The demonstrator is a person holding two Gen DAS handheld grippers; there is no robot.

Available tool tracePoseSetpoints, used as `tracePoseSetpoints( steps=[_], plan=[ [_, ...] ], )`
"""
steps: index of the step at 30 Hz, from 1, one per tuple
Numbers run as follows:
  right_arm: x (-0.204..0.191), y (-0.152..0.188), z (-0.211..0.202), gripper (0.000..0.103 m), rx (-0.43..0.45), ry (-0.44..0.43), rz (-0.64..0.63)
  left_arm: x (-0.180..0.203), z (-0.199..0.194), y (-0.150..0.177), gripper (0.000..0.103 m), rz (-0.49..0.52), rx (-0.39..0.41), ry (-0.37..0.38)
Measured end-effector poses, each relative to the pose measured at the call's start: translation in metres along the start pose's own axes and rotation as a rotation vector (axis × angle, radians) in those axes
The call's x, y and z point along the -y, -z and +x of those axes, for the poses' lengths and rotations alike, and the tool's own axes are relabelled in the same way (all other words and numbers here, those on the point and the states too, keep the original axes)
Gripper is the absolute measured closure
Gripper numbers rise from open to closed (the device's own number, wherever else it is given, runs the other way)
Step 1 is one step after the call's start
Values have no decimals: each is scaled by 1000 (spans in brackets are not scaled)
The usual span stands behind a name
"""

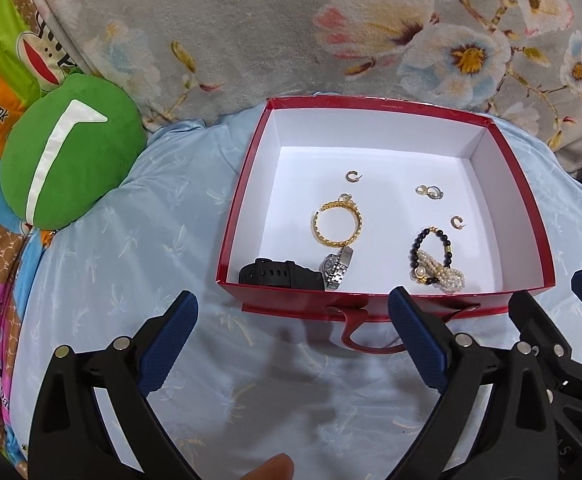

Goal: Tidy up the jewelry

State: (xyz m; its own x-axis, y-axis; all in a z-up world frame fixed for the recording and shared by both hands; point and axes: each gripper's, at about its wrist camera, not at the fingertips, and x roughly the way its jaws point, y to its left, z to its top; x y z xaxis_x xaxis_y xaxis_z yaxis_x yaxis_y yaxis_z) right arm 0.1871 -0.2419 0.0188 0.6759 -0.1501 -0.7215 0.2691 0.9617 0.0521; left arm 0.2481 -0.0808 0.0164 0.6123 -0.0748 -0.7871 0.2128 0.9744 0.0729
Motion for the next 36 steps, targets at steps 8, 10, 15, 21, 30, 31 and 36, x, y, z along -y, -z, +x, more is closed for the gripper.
tracePoseSetpoints(
  steps=[8,10,15,21,30,31,36],
  plan=[
    [1,-3,1,15,14,3,10,4,2,-1,9,2,8,-17],
    [1,-3,2,15,14,2,12,4,2,-2,9,-3,7,-19],
    [2,-3,2,15,16,2,10,4,2,-2,9,-6,14,-31],
    [1,-3,2,15,18,5,7,4,1,-2,9,-11,18,-41],
    [0,-5,3,15,25,12,2,4,2,-2,9,-22,21,-52],
    [-1,-5,3,15,25,12,2,4,2,-2,9,-22,21,-53],
    [-1,-5,4,15,26,13,2,4,2,-2,9,-23,22,-58]
  ],
)
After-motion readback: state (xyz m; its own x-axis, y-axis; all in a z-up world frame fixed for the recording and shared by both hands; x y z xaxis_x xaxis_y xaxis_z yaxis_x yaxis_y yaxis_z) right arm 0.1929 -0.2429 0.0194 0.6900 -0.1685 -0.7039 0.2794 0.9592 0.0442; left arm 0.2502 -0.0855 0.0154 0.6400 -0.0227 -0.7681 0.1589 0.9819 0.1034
